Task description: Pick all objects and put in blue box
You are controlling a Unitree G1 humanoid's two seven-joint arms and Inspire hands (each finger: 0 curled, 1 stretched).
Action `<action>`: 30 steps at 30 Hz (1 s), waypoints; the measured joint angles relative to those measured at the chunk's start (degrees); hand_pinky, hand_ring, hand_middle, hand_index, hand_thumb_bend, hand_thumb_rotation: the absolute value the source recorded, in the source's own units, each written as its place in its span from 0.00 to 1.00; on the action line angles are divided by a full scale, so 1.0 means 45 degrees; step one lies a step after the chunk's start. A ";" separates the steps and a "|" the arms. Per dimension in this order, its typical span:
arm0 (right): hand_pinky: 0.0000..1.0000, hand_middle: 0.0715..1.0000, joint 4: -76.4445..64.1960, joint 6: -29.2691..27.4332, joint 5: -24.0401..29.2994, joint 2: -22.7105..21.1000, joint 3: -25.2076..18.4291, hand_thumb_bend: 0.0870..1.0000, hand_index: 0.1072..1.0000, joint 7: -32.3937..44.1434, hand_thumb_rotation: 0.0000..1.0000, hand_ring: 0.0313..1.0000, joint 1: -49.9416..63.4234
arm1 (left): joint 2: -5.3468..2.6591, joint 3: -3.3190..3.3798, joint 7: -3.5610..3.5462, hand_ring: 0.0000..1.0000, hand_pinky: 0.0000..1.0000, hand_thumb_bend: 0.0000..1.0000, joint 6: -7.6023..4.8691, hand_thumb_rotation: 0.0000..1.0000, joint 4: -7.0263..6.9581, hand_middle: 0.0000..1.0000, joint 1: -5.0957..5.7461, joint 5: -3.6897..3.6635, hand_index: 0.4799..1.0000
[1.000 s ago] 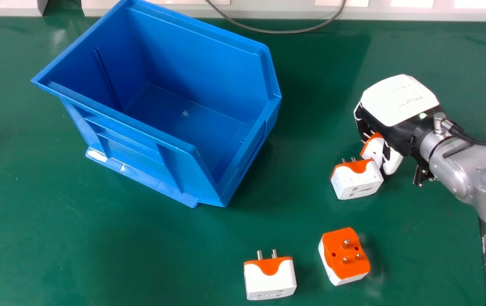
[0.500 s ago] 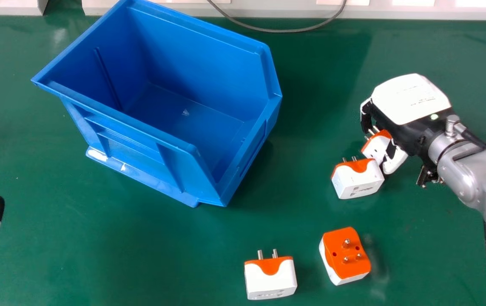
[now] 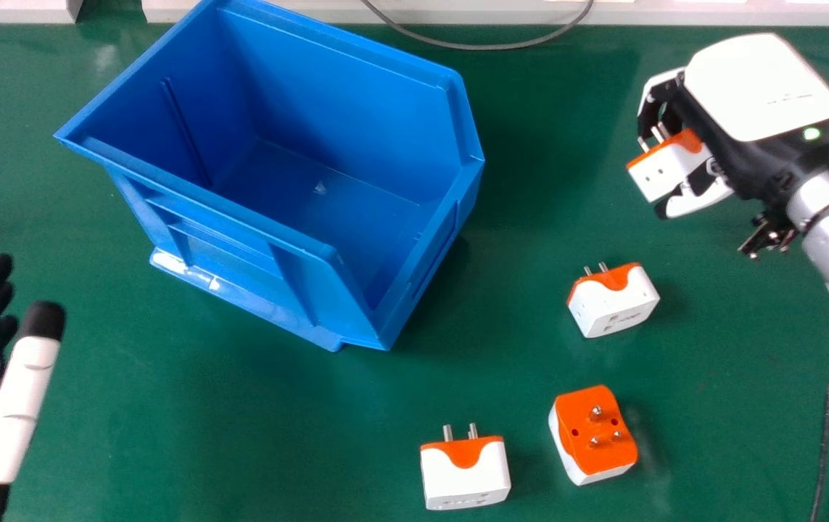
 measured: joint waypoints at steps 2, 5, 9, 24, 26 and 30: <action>0.34 0.48 -0.0701 -0.0051 0.0003 -0.0104 -0.0255 0.45 0.43 0.0001 0.00 0.42 0.0219 | -0.0014 -0.0208 0.0111 1.00 0.99 0.70 0.0086 0.97 0.0187 1.00 -0.0322 0.0088 1.00; 0.34 0.48 -0.2101 -0.0150 0.0029 -0.0260 -0.0777 0.46 0.45 0.0067 0.00 0.41 0.0608 | -0.0038 -0.0558 0.0286 1.00 0.99 0.70 0.0143 0.97 0.0415 1.00 -0.0829 0.0221 1.00; 0.27 0.46 -0.3338 -0.0358 0.0192 -0.0276 -0.1237 0.46 0.43 0.0384 0.00 0.32 0.0717 | -0.0049 -0.0919 0.0598 1.00 0.98 0.69 0.0317 0.96 0.0730 1.00 -0.1394 0.0443 1.00; 0.17 0.37 -0.6648 -0.0701 0.0412 0.1674 -0.1271 0.46 0.46 0.2093 0.00 0.20 0.1469 | -0.0154 -0.1546 0.0884 1.00 0.96 0.70 0.0070 0.92 0.2299 1.00 -0.2544 0.0340 1.00; 0.17 0.37 -0.6705 -0.0871 0.0425 0.1946 -0.1255 0.46 0.46 0.2199 0.00 0.21 0.1469 | -0.0154 -0.1573 0.0896 1.00 0.96 0.70 0.0071 0.92 0.2349 1.00 -0.2536 0.0307 1.00; 0.17 0.37 -0.6750 -0.1189 0.0427 0.2271 -0.1171 0.46 0.47 0.2370 0.00 0.21 0.1474 | -0.0161 -0.1610 0.0902 1.00 0.97 0.71 0.0074 0.93 0.2292 1.00 -0.2466 0.0301 1.00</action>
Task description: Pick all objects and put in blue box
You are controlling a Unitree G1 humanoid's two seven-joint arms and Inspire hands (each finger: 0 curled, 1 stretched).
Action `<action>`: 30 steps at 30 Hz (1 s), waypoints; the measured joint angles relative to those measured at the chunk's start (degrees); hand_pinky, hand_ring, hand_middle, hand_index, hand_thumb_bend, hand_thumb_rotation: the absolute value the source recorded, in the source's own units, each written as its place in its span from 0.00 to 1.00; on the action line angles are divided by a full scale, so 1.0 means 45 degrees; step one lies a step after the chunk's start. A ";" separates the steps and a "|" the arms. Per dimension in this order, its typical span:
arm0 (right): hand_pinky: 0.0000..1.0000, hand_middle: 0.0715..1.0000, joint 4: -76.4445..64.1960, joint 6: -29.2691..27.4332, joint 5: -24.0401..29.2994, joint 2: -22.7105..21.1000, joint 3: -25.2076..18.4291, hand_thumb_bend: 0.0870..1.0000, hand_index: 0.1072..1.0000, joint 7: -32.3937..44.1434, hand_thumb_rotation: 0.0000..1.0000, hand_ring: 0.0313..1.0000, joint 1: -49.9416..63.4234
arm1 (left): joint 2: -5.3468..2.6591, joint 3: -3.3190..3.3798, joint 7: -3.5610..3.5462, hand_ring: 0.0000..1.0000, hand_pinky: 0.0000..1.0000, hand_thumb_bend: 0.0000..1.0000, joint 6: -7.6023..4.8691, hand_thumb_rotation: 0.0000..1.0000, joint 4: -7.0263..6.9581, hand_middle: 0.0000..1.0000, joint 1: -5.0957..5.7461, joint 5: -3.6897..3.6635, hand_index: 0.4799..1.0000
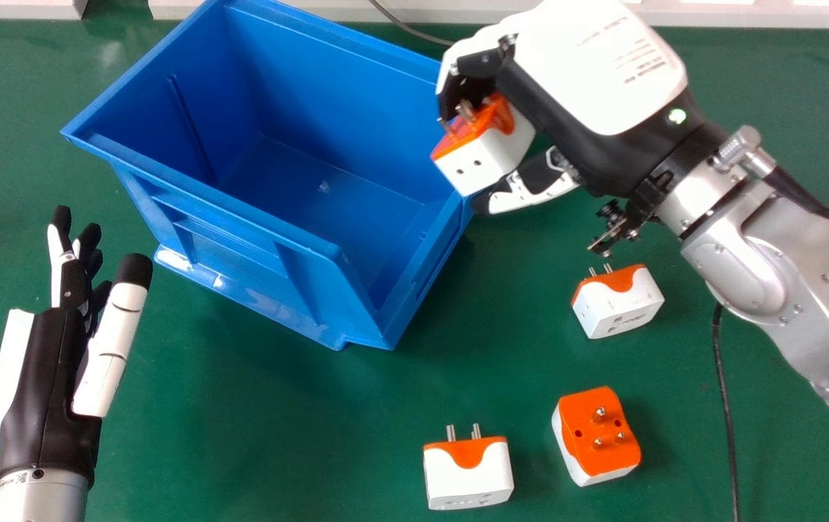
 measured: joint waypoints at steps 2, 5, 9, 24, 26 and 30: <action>0.17 0.37 0.0000 -0.0049 -0.0001 0.0111 0.0028 0.46 0.47 0.0054 0.00 0.21 0.0019 | -0.0006 -0.0011 0.0005 1.00 0.97 0.71 0.0000 0.93 -0.0044 1.00 0.0039 0.0000 1.00; 0.16 0.36 -0.0003 -0.0072 -0.0002 0.0412 0.0080 0.46 0.47 0.0188 0.00 0.20 0.0083 | -0.0007 -0.0046 0.0014 1.00 0.98 0.71 0.0002 0.94 -0.0044 1.00 0.0062 0.0003 1.00; 0.14 0.35 0.0024 -0.0049 -0.0008 0.0887 0.0226 0.46 0.46 0.0298 0.00 0.18 0.0080 | -0.0007 -0.0107 0.0020 1.00 0.99 0.71 0.0001 0.94 -0.0048 1.00 0.0088 0.0005 1.00; 0.24 0.39 0.5031 0.0701 -0.1330 0.4019 0.1940 0.46 0.47 -0.1107 0.00 0.28 -0.2642 | -0.0193 -0.0363 0.0125 1.00 1.00 0.72 0.0192 0.95 -0.0665 1.00 0.0482 0.0015 1.00; 0.26 0.40 0.6004 0.0743 -0.1509 0.4435 0.2209 0.46 0.47 -0.1525 0.00 0.29 -0.3157 | -0.0248 -0.0417 0.0125 1.00 1.00 0.72 0.0213 0.95 -0.0788 1.00 0.0527 0.0018 1.00; 0.29 0.40 0.8147 0.0896 -0.1703 0.5224 0.2782 0.46 0.47 -0.2388 0.00 0.33 -0.4169 | -0.0271 -0.0475 0.0134 1.00 1.00 0.72 0.0298 0.95 -0.0965 1.00 0.0719 0.0015 1.00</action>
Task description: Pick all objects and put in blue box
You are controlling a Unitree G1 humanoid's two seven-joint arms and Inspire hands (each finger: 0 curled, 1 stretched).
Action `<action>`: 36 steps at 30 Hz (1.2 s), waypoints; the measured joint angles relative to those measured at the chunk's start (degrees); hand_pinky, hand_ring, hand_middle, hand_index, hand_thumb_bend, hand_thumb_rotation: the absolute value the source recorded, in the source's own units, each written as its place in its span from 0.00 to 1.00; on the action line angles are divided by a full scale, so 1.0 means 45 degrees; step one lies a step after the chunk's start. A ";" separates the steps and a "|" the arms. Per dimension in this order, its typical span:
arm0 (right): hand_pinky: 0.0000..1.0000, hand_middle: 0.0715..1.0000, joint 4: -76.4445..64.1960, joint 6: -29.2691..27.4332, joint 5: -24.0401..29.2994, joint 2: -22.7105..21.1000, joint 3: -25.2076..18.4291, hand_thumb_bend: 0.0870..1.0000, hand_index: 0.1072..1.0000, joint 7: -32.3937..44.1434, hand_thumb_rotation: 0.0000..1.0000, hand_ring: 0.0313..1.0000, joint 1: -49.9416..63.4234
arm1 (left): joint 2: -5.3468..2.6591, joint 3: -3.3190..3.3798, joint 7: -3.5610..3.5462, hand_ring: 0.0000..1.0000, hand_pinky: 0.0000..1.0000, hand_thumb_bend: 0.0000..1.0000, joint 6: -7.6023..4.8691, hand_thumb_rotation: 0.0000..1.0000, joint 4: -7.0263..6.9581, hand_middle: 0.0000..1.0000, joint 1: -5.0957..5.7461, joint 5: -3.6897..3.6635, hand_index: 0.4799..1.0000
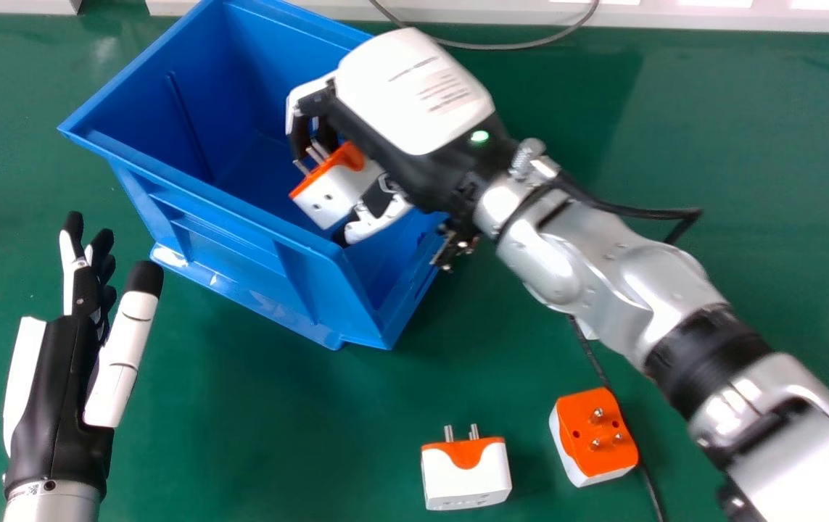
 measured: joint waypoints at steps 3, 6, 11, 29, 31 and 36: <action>0.30 0.40 0.1208 0.0222 -0.0126 0.0392 0.0255 0.46 0.48 -0.0388 0.00 0.34 -0.0658 | -0.0012 -0.0027 0.0005 1.00 1.00 0.73 0.0028 0.95 -0.0227 1.00 0.0156 0.0019 1.00; 0.31 0.40 0.2101 0.0387 -0.0204 0.0692 0.0447 0.46 0.48 -0.0641 0.00 0.35 -0.1211 | -0.0016 -0.0041 0.0006 1.00 1.00 0.73 0.0124 0.95 -0.0450 1.00 0.0253 0.0051 1.00; 0.34 0.42 0.2926 0.0693 -0.0226 0.1067 0.0691 0.47 0.46 -0.1126 0.00 0.38 -0.1689 | -0.0017 -0.0089 0.0004 1.00 1.00 0.73 0.0240 0.95 -0.0550 1.00 0.0285 0.0076 1.00; 0.65 0.80 0.3943 0.0548 -0.0421 0.1370 0.2043 0.53 0.79 -0.2027 0.49 0.78 -0.1822 | -0.0039 -0.0292 0.0011 1.00 1.00 0.73 0.0539 0.95 -0.0923 1.00 0.0456 0.0194 1.00; 0.68 0.83 0.3952 0.0535 -0.0439 0.1294 0.2133 0.53 0.82 -0.1977 0.50 0.80 -0.1822 | -0.0039 -0.0304 0.0101 1.00 1.00 0.74 0.0554 0.95 -0.0927 1.00 0.0455 0.0253 1.00; 0.82 0.96 0.3952 0.0633 -0.0529 0.1138 0.2330 0.53 0.93 -0.2001 0.58 0.93 -0.1822 | -0.0037 -0.0386 0.0541 1.00 1.00 0.80 0.0960 0.97 -0.1349 1.00 0.0501 0.1177 1.00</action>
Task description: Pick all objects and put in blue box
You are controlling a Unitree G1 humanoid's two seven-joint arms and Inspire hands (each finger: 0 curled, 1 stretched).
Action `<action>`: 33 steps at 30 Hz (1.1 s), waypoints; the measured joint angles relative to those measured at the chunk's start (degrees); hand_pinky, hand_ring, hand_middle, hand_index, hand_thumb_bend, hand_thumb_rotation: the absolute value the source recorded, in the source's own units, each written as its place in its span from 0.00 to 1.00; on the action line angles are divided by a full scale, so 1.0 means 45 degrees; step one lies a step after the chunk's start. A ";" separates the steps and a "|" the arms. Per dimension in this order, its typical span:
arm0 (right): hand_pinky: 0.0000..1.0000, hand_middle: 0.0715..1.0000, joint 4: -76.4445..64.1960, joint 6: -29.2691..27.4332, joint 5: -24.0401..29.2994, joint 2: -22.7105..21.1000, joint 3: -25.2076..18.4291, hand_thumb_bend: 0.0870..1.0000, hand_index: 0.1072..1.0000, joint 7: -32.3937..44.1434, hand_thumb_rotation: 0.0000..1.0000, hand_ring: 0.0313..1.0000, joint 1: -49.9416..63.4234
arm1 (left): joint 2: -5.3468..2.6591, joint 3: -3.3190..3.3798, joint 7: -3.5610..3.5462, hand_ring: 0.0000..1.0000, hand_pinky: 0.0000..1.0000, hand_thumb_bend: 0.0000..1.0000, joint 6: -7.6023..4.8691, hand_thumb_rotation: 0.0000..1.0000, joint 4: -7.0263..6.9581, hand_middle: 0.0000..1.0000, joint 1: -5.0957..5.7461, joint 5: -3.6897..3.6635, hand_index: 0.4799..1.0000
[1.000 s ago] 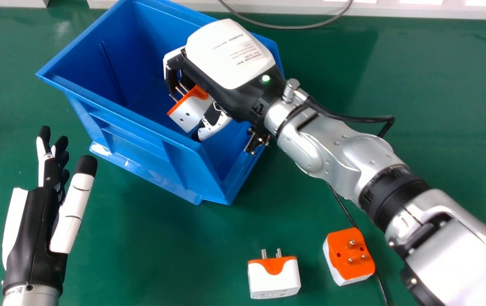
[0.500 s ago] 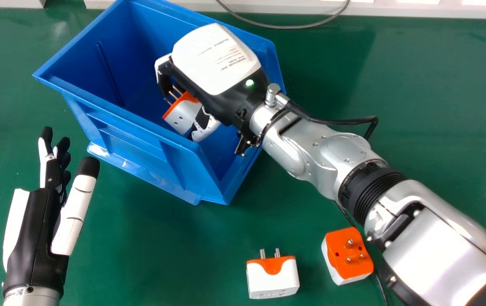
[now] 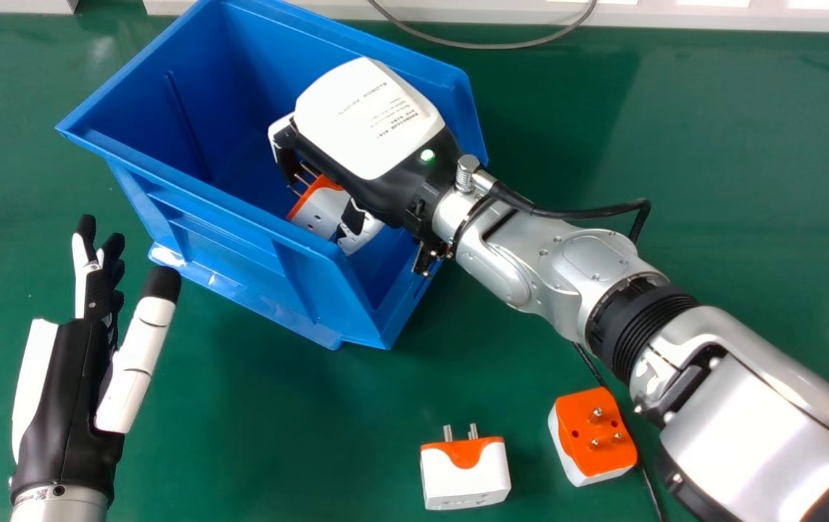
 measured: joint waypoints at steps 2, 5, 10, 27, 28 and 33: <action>0.83 0.97 0.0000 0.0098 -0.0052 -0.0056 0.0067 0.51 0.94 -0.0085 0.60 0.94 0.0000 | -0.0009 -0.0068 0.0133 1.00 1.00 0.81 0.0143 0.97 -0.0322 1.00 0.0032 0.0287 1.00; 0.83 0.98 -0.0004 0.0239 -0.0235 -0.0101 0.0118 0.49 0.94 -0.0158 0.63 0.95 0.0000 | -0.0037 -0.0132 0.0212 1.00 1.00 0.81 0.0167 0.97 -0.0441 1.00 0.0061 0.0437 1.00; 0.84 0.98 -0.0042 0.0262 -0.0270 -0.0170 0.0180 0.47 0.94 -0.0200 0.62 0.95 -0.0002 | -0.0062 -0.0147 0.0215 1.00 1.00 0.81 0.0301 0.97 -0.0451 1.00 0.0073 0.0428 1.00; 0.88 1.00 -0.2157 -0.0378 -0.0139 -0.1637 -0.0215 0.37 0.98 -0.0360 0.68 0.98 0.0344 | -0.0050 -0.0118 0.0184 1.00 1.00 0.79 0.0625 0.97 -0.0465 1.00 0.0033 0.0280 1.00; 0.89 1.00 -0.2676 -0.0403 -0.0126 -0.1935 -0.0330 0.36 0.99 -0.0346 0.70 0.98 0.0561 | -0.0050 -0.0119 0.0176 1.00 1.00 0.78 0.0634 0.97 -0.0472 1.00 0.0021 0.0277 1.00; 0.93 1.00 -0.5879 -0.0466 -0.0280 -0.3971 -0.0825 0.30 0.98 -0.0059 0.76 1.00 0.2006 | -0.0021 -0.0086 0.0155 1.00 1.00 0.78 0.0737 0.98 -0.0538 1.00 0.0066 0.0257 1.00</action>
